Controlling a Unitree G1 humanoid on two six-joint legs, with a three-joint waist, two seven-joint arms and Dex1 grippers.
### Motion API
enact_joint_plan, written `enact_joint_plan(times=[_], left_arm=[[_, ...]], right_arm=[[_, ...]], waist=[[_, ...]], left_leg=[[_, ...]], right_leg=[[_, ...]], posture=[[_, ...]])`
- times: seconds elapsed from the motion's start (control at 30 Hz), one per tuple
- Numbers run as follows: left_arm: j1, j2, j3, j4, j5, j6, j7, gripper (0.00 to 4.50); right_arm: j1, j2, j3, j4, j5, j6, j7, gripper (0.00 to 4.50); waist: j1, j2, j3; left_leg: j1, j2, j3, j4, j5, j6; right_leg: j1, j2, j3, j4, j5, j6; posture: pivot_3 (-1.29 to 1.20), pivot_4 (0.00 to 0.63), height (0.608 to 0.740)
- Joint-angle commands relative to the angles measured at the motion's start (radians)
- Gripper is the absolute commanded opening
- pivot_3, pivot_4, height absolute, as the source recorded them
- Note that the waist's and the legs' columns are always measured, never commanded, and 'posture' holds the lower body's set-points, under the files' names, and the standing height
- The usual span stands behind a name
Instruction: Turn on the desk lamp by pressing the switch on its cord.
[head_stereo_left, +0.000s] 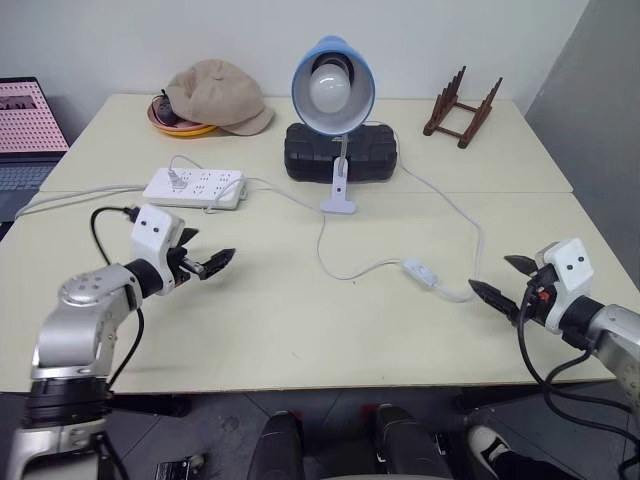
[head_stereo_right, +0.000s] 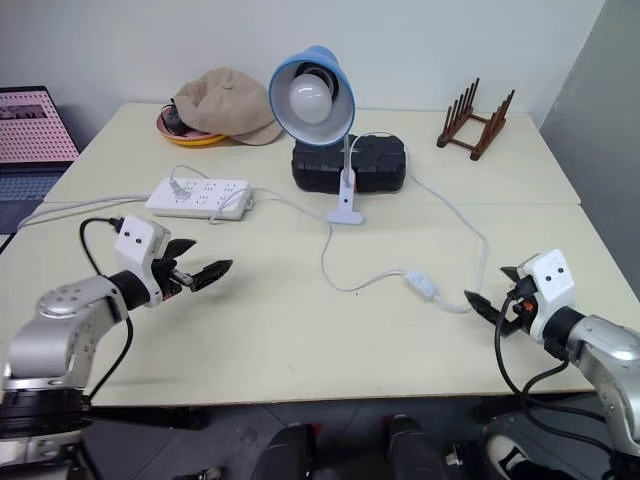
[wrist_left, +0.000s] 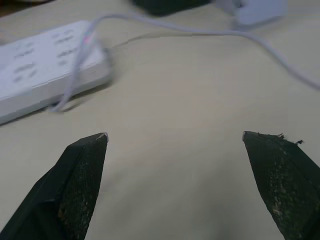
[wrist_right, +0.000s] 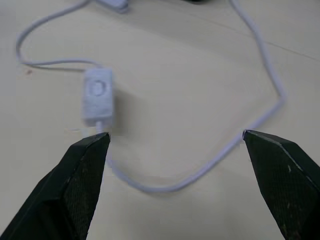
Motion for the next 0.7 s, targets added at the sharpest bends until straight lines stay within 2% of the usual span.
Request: enact_joint_plan(times=[0.03, 0.13, 0.33, 0.67, 0.7], left_arm=[[-0.085, 0.078, -0.097, -0.122, -0.074, 0.061, -0.189, 4.5], [-0.153, 0.103, -0.169, -0.158, -0.087, 0.078, -0.277, 4.5], [-0.293, 0.053, -0.29, -0.171, -0.072, 0.065, -0.348, 4.5], [-0.328, 0.017, -0.333, -0.153, -0.05, 0.032, -0.396, 4.5], [-0.326, 0.019, -0.331, -0.152, -0.049, 0.031, -0.4, 4.5]], right_arm=[[-0.042, -0.01, 0.034, -0.035, 0.035, 0.04, 0.012, 4.44], [-0.069, 0.021, 0.082, -0.046, 0.035, 0.05, -0.016, 4.44], [-0.13, 0.122, 0.193, -0.023, -0.032, 0.066, -0.141, 4.44], [-0.163, 0.193, 0.272, 0.044, -0.112, 0.026, -0.181, 4.44], [-0.16, 0.196, 0.272, 0.044, -0.113, 0.024, -0.181, 4.27]], waist=[[0.0, 0.0, 0.0], [-0.001, 0.0, 0.0], [-0.001, 0.0, 0.0], [-0.002, 0.0, 0.0], [-0.002, 0.0, 0.0]], left_leg=[[0.0, 0.0, 0.0, 0.0, 0.0, 0.0], [0.0, 0.0, 0.0, 0.001, 0.0, 0.0], [-0.002, 0.0, 0.0, 0.0, 0.0, 0.0], [-0.005, 0.0, -0.001, 0.001, 0.0, 0.0], [-0.005, 0.0, -0.001, 0.001, 0.0, 0.0]], right_leg=[[0.0, 0.0, 0.0, 0.0, 0.0, 0.0], [0.0, 0.0, 0.0, -0.001, 0.0, 0.0], [-0.002, 0.0, 0.0, -0.001, 0.0, 0.0], [-0.004, 0.001, 0.0, 0.0, 0.0, 0.0], [-0.004, 0.001, 0.0, 0.0, 0.0, 0.0]], posture=[[0.0, 0.15, 0.74], [0.0, 0.15, 0.74], [0.0, 0.15, 0.74], [0.0, 0.15, 0.74], [0.0, 0.15, 0.74]])
